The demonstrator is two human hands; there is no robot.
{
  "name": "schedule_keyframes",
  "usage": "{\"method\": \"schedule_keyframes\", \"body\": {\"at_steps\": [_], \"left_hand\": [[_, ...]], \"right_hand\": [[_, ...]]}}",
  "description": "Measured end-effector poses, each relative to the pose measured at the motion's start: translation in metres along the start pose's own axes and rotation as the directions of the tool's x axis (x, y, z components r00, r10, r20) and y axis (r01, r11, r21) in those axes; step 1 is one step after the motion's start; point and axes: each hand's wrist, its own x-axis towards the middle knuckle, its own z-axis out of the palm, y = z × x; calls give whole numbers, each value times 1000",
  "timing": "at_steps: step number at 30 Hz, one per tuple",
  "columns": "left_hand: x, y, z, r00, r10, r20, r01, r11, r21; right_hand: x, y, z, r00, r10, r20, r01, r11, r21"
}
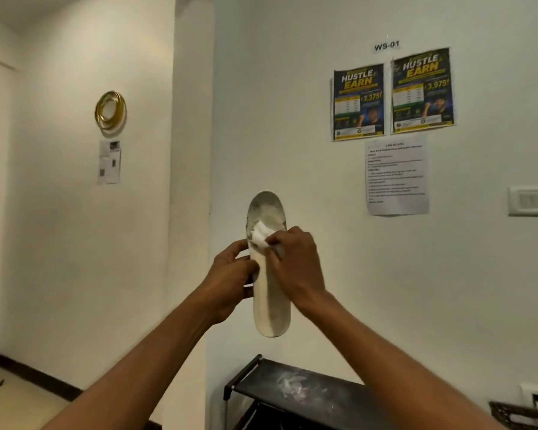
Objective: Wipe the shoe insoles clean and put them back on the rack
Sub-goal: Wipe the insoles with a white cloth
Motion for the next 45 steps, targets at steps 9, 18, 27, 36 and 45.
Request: {"method": "schedule_keyframes", "body": {"at_steps": [9, 18, 27, 36, 45], "left_hand": [[-16, 63, 39, 974, 117, 193, -122, 992, 13], [-22, 96, 58, 962, 167, 217, -172, 985, 4], [-24, 105, 61, 957, 177, 231, -183, 983, 5], [-24, 109, 59, 952, 196, 234, -205, 979, 14], [-22, 115, 40, 955, 221, 200, -234, 971, 44]], "right_hand": [[38, -10, -76, 962, -260, -78, 261, 965, -1], [61, -35, -105, 904, -394, -167, 394, 918, -39], [81, -37, -121, 867, -459, -195, 453, 888, -78], [94, -47, -123, 830, -518, -206, 501, 855, -133], [103, -48, -130, 842, -485, -234, 456, 874, -170]]}}
